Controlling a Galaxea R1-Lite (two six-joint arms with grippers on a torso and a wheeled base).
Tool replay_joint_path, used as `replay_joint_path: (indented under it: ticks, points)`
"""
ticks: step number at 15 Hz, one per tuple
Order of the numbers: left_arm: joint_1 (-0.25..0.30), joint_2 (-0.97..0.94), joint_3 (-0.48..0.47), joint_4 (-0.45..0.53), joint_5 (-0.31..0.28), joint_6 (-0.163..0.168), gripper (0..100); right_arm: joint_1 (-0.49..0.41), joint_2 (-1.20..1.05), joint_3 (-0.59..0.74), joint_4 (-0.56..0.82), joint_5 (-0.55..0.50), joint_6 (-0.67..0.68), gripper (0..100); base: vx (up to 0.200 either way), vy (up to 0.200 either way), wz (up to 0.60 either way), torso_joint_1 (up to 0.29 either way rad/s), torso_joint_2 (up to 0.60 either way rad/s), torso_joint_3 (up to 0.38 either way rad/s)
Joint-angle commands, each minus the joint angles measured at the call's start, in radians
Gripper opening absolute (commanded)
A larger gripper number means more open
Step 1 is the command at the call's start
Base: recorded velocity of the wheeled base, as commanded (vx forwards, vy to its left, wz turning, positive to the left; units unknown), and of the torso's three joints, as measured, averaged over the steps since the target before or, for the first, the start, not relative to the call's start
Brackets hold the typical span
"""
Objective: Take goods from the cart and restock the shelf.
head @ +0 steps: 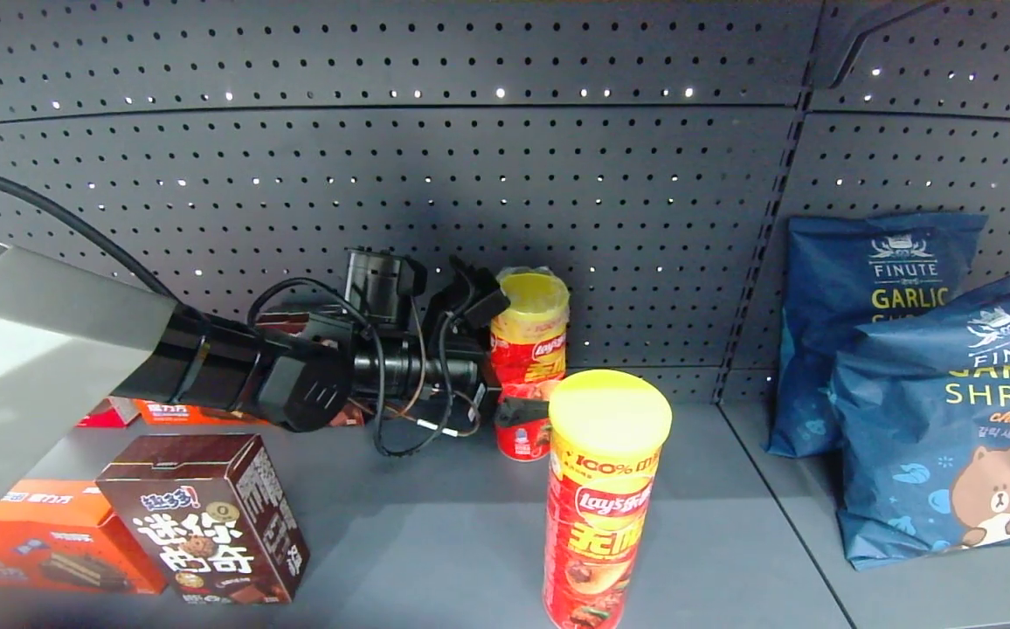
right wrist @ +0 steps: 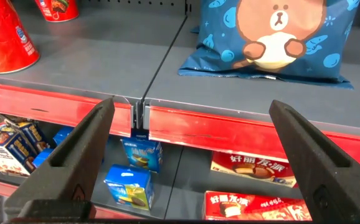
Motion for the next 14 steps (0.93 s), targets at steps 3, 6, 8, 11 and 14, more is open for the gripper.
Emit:
replay_joint_path:
  ticks: [3,6,8,11,14]
  points:
    - [0.027,-0.084,0.092,-0.023,0.064,-0.001,100,0.000,0.002,0.000,0.000,0.000,0.000,100,0.000,0.000,0.00,0.000,0.00,0.000]
    - [0.033,-0.167,0.205,-0.044,0.108,-0.003,100,0.000,0.002,0.000,0.000,0.000,0.000,100,0.000,0.000,0.00,0.000,0.00,0.000]
    - [0.031,-0.190,0.288,-0.103,0.139,-0.007,100,0.000,0.002,0.000,0.000,0.000,0.000,100,0.000,0.000,0.00,0.000,0.00,0.000]
    - [0.027,-0.196,0.327,-0.152,0.184,-0.015,100,0.000,0.002,0.000,0.000,0.000,0.000,100,0.000,0.000,0.00,0.000,0.00,0.000]
    - [0.023,-0.183,0.322,-0.167,0.265,-0.017,100,0.000,0.002,0.000,0.000,0.000,0.000,100,0.000,0.000,0.00,0.000,0.00,0.000]
